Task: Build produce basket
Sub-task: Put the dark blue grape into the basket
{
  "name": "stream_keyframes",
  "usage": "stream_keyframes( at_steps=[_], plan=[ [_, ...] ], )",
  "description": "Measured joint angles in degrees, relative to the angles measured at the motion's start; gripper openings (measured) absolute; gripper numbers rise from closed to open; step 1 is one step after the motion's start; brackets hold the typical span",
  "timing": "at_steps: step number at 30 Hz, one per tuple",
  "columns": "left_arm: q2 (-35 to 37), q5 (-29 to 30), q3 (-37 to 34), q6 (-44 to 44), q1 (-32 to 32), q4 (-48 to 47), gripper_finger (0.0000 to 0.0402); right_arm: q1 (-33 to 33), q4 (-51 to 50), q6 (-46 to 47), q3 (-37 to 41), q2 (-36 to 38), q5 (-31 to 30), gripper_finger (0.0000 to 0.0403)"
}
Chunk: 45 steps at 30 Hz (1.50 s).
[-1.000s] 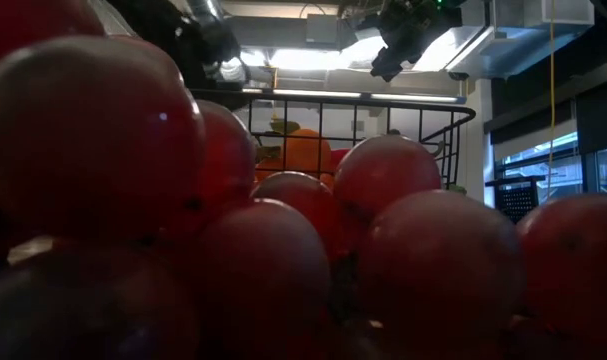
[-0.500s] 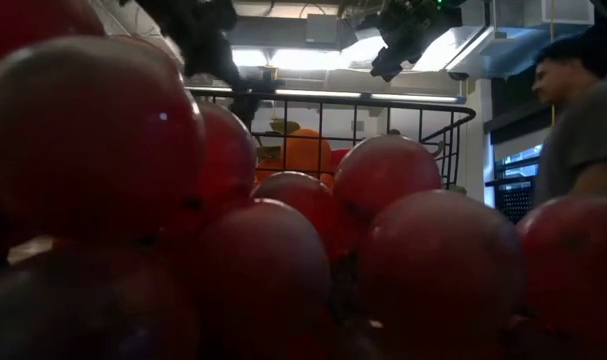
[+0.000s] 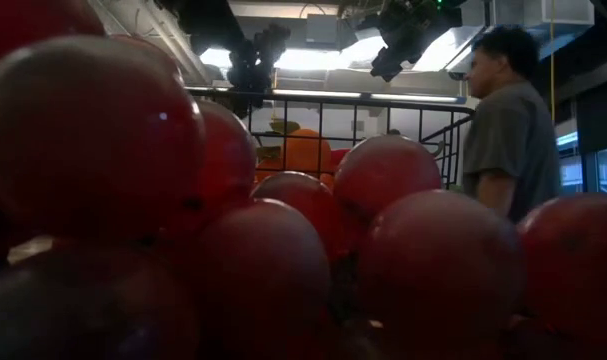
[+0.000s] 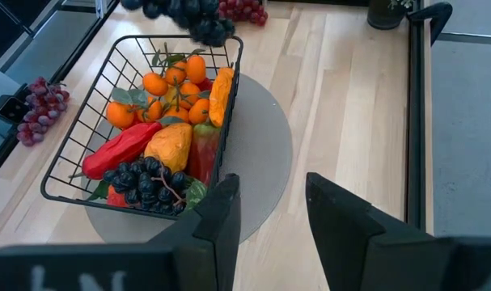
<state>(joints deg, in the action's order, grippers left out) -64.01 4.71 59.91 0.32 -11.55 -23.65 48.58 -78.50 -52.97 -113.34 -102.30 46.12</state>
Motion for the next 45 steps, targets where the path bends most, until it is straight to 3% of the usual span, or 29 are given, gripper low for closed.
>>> stream_keyframes(
  at_steps=[22,30,37,45],
  plan=[
    [-9.0,0.53,-0.01,-1.43,3.43,-4.42,0.0,0.0,0.02,-0.36,0.0,0.0,-0.01,0.0129],
    [-13.99,-0.94,-0.01,-1.3,3.46,-4.27,0.0,0.0,-2.24,-3.34,0.0,0.0,0.01,0.0129],
    [-17.09,-0.96,-0.01,-1.43,3.76,-4.08,0.0,-0.02,-11.83,-13.5,0.01,0.01,2.86,0.0129],
    [-17.46,0.54,-0.01,-2.62,3.78,-4.1,0.0,-0.42,-11.5,-13.51,0.15,0.09,3.49,0.0129]
  ],
)
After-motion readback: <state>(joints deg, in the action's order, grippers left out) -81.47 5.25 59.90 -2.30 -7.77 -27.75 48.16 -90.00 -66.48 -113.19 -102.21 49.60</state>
